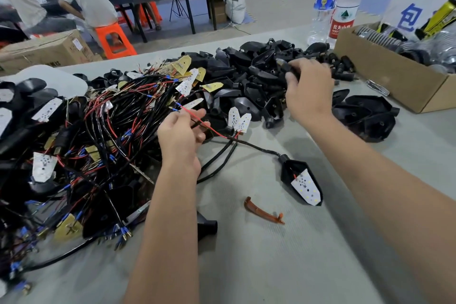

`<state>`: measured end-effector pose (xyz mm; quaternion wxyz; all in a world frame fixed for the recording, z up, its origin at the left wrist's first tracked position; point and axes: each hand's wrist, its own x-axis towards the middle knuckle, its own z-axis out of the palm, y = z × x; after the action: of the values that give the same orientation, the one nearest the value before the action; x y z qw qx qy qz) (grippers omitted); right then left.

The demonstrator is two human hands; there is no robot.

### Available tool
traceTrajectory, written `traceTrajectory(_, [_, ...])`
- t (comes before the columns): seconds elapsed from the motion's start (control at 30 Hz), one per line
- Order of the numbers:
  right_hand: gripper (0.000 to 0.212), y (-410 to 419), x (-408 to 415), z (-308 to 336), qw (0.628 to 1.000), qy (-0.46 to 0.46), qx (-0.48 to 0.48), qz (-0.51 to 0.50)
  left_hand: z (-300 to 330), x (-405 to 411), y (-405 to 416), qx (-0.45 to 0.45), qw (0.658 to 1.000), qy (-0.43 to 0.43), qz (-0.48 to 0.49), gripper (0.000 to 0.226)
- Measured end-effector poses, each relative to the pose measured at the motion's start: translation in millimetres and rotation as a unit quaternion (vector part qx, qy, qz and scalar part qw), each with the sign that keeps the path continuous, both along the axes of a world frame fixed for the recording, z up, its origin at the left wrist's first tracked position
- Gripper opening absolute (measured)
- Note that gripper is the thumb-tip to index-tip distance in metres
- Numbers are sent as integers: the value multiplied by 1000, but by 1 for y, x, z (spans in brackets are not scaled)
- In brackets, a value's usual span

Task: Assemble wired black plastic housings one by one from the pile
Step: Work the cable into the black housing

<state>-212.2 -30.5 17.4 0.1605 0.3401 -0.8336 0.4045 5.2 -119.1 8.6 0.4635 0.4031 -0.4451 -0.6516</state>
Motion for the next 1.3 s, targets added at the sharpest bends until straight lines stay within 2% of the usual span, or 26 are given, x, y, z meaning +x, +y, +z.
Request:
traceTrajectory(0.07, [19, 13, 26, 0, 979, -118, -111, 121, 6, 1, 1, -6, 1000, 15, -22, 28])
traceTrajectory(0.1, [16, 19, 39, -2, 961, -174, -126, 175, 7, 1, 1, -11, 999, 22, -25, 28])
traceTrajectory(0.17, [17, 31, 60, -11, 938, -214, -54, 267, 9, 0, 2, -9, 998, 53, -29, 29])
traceTrajectory(0.23, [14, 38, 72, -18, 920, -232, 25, 316, 8, -2, 3, -2, 997, 74, -35, 31])
traceTrajectory(0.37, [6, 42, 84, -27, 885, -360, 6, 294, 5, -6, 6, -22, 997, 54, -49, 31])
traceTrajectory(0.43, [3, 41, 89, -31, 842, -446, -29, 302, 3, -7, 7, -50, 994, -1, -94, 29])
traceTrajectory(0.53, [9, 35, 83, -32, 760, -540, -176, 316, 1, -8, 11, -84, 977, -89, -176, 29])
traceTrajectory(0.57, [9, 33, 78, -31, 736, -554, -227, 314, 0, -8, 13, -96, 970, -107, -195, 29])
traceTrajectory(0.67, [15, 28, 64, -31, 708, -555, -313, 304, -4, -9, 18, -141, 953, -141, -228, 25])
traceTrajectory(0.77, [36, 30, 56, -34, 661, -588, -366, 289, -7, -12, 21, -161, 945, -159, -237, 24])
traceTrajectory(0.83, [35, 32, 53, -34, 661, -584, -370, 292, -6, -13, 22, -148, 945, -152, -247, 22])
traceTrajectory(0.97, [16, 33, 53, -35, 678, -575, -352, 294, -8, -13, 22, -144, 943, -147, -261, 18])
traceTrajectory(1.13, [14, 30, 57, -38, 690, -561, -330, 316, -7, -15, 25, -174, 940, -159, -245, 18])
traceTrajectory(1.3, [15, 31, 58, -40, 728, -522, -289, 338, -9, -17, 24, -204, 937, -163, -232, 17])
